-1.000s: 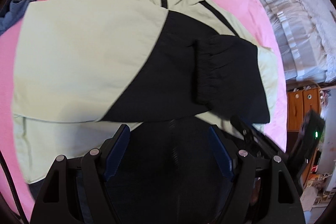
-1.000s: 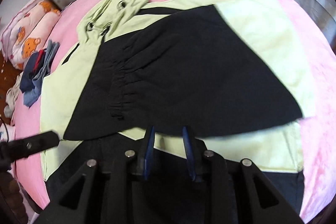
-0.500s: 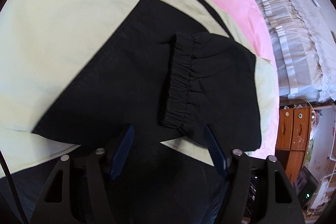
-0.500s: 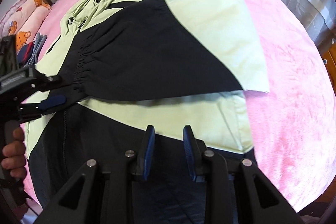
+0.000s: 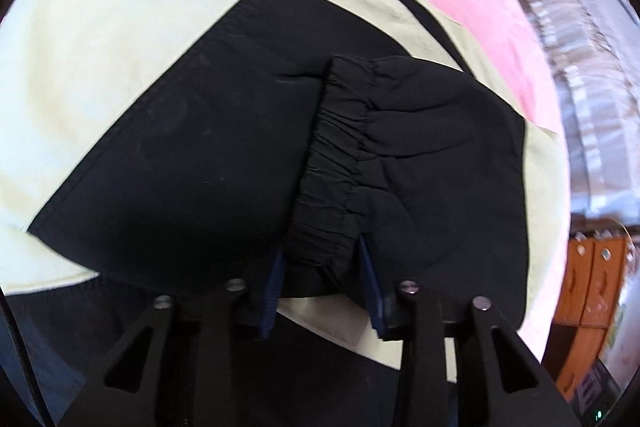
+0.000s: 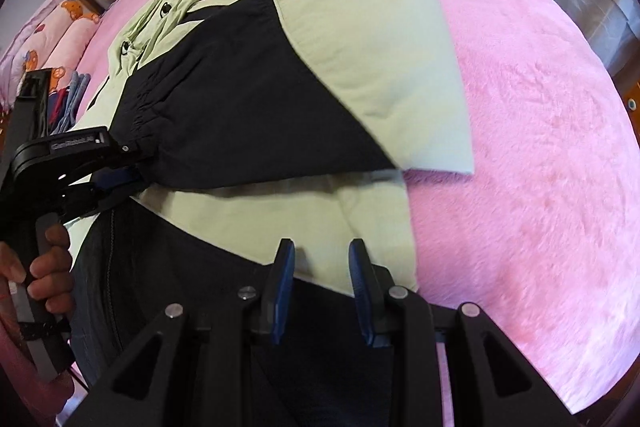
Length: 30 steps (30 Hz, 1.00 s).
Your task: Fold large clothes
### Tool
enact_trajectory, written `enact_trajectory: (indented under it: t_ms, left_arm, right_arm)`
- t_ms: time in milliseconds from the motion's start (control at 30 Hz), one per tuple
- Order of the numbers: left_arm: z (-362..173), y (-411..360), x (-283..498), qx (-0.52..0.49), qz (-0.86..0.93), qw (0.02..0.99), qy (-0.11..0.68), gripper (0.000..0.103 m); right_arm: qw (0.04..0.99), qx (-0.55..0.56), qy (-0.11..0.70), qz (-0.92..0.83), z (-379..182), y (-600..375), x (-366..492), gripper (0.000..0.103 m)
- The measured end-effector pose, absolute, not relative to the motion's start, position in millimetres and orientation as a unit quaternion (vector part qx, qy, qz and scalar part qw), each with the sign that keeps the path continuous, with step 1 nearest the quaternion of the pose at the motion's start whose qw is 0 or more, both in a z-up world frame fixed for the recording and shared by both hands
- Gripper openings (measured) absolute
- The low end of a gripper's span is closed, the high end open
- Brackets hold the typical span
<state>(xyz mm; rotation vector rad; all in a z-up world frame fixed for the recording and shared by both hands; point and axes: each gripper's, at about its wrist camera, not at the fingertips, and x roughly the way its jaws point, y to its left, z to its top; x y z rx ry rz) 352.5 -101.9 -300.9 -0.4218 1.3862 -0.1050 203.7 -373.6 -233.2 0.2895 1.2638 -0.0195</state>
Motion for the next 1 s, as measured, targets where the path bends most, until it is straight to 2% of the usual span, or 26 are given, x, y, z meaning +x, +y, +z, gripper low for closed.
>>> enact_trajectory:
  t_ms: [200, 433, 600, 867, 1000]
  left_arm:
    - [-288, -124, 360, -0.174, -0.011, 0.761, 0.624, 0.023]
    - [-240, -143, 381, -0.166, -0.019, 0.811, 0.561, 0.022]
    - [-194, -150, 401, -0.148, -0.032, 0.845, 0.513, 0.022]
    - [-137, -102, 389, -0.150, -0.028, 0.873, 0.464, 0.022]
    - [-127, -89, 390, -0.141, -0.008, 0.884, 0.446, 0.022]
  right_arm:
    - [0.806, 0.119, 0.580, -0.006, -222, -386, 200, 0.028]
    - [0.806, 0.139, 0.574, -0.042, -238, -418, 208, 0.028]
    - [0.821, 0.155, 0.549, -0.039, -247, -428, 224, 0.036]
    - [0.845, 0.109, 0.523, -0.015, -253, -418, 256, 0.037]
    - [0.854, 0.089, 0.513, 0.005, -252, -413, 259, 0.037]
